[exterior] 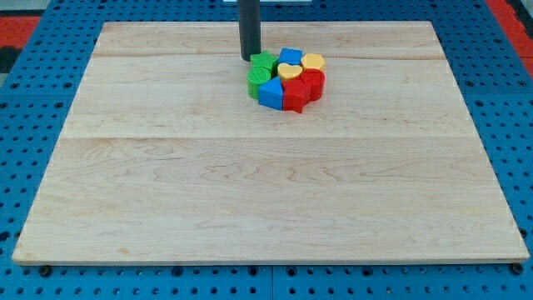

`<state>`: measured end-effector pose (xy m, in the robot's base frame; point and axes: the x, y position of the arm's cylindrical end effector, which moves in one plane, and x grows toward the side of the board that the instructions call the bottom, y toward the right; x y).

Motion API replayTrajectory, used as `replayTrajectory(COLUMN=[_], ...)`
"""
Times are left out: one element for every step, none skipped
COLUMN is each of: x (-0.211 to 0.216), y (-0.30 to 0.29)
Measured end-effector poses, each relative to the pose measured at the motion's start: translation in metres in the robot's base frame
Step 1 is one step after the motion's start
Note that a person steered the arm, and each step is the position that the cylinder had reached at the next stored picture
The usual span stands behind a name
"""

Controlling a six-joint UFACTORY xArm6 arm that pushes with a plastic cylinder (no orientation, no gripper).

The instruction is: Point your arm at the green circle

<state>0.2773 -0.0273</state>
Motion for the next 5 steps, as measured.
replayTrajectory(x=[0.0, 0.001, 0.022, 0.059, 0.076], y=[-0.002, -0.033, -0.053, -0.053, -0.041])
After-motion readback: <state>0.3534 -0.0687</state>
